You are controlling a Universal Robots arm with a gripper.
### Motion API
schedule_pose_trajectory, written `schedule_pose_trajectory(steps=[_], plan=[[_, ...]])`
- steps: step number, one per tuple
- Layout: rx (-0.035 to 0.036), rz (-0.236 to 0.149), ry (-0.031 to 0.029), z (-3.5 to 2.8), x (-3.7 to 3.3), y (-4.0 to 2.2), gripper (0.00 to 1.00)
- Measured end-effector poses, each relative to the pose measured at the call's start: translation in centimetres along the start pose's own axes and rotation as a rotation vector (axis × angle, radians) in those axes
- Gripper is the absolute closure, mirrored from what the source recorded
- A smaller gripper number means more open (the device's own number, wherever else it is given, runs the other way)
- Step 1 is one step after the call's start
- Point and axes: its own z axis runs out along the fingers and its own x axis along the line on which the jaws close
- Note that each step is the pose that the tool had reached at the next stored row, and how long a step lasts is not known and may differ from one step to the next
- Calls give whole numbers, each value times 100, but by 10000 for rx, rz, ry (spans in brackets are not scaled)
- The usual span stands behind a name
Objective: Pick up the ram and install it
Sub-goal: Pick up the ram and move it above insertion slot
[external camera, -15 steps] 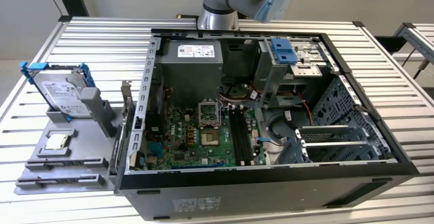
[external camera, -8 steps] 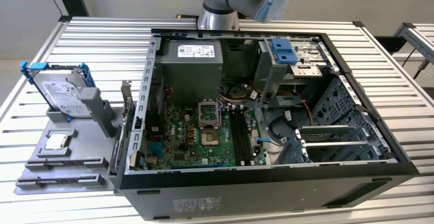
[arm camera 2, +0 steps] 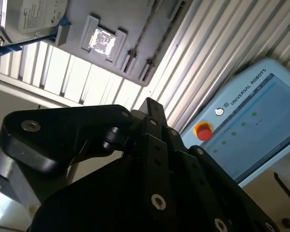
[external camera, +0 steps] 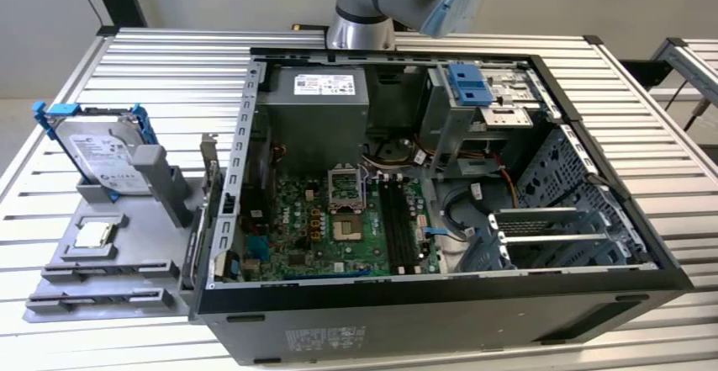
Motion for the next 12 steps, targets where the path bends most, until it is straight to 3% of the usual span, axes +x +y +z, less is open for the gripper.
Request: schedule_pose_trajectory(steps=[12], plan=[[9,-1472,38,30,-4,-46,100]])
